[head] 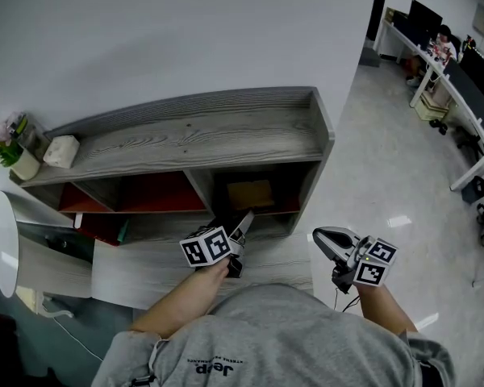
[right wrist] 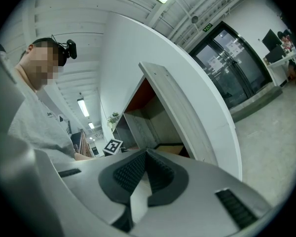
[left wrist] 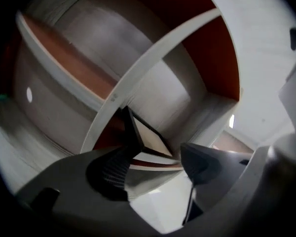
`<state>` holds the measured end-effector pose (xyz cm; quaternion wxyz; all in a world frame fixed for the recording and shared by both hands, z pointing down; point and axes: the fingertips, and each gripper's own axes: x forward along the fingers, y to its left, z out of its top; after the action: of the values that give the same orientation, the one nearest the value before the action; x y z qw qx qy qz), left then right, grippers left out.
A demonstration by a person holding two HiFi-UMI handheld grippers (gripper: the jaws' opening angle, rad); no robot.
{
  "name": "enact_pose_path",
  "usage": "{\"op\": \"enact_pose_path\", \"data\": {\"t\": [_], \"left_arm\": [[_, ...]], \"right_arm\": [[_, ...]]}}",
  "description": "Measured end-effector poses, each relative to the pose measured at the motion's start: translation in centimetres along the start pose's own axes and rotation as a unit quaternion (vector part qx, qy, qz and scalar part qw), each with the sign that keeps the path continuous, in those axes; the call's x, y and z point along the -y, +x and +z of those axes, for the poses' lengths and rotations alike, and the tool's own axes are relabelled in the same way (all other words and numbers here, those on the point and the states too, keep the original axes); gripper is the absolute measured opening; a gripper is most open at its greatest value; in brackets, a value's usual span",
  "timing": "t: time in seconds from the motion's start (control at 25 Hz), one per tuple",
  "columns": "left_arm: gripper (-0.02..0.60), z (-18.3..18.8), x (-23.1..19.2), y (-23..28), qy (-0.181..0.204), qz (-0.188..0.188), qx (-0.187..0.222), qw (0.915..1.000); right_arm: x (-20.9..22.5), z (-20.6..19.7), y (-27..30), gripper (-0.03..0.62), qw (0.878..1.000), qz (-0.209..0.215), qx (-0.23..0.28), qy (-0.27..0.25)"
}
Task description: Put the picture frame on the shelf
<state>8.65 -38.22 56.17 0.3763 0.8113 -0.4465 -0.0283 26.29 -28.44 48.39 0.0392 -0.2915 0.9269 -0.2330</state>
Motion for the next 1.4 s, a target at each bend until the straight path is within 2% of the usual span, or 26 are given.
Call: {"op": "enact_pose_path", "data": {"t": [0.12, 0.24, 0.64, 0.72, 0.92, 1.12, 1.28, 1.4], "left_arm": [[0.313, -0.4, -0.5, 0.3, 0.071, 0.031, -0.013, 0.9969], [0.31, -0.5, -1.0, 0.6, 0.117, 0.055, -0.022, 0.9914], [0.325, -0.1, -1.3, 1.6, 0.197, 0.113, -0.035, 0.9732], [0.331, -0.1, -1.3, 1.8, 0.2, 0.119, -0.039, 0.9718], [0.333, -0.4, -1.7, 1.3, 0.174, 0.126, -0.042, 0.9758], [0.323, -0.8, -2.1, 0.7, 0.182, 0.152, -0.057, 0.9699], [0.34, -1.2, -2.4, 0.3, 0.209, 0.175, -0.084, 0.9585], [0.349, -1.7, -2.5, 0.2, 0.266, 0.189, -0.115, 0.9384]], "right_arm": [[-0.1, -0.1, 0.0, 0.017, 1.0, 0.001, -0.001, 0.0], [0.1, 0.0, -0.2, 0.017, 1.0, -0.001, 0.001, 0.0], [0.0, -0.1, -0.3, 0.017, 1.0, -0.002, -0.001, 0.001], [0.0, -0.2, -0.2, 0.017, 1.0, 0.0, -0.001, 0.0], [-0.2, -0.3, -0.2, 0.017, 1.0, 0.001, -0.002, 0.001], [-0.3, -0.5, -0.3, 0.017, 1.0, 0.003, -0.004, 0.003], [-0.5, -0.6, -0.2, 0.017, 1.0, 0.006, -0.008, 0.004], [-0.5, -0.7, -0.3, 0.017, 1.0, 0.007, -0.009, 0.005]]}}
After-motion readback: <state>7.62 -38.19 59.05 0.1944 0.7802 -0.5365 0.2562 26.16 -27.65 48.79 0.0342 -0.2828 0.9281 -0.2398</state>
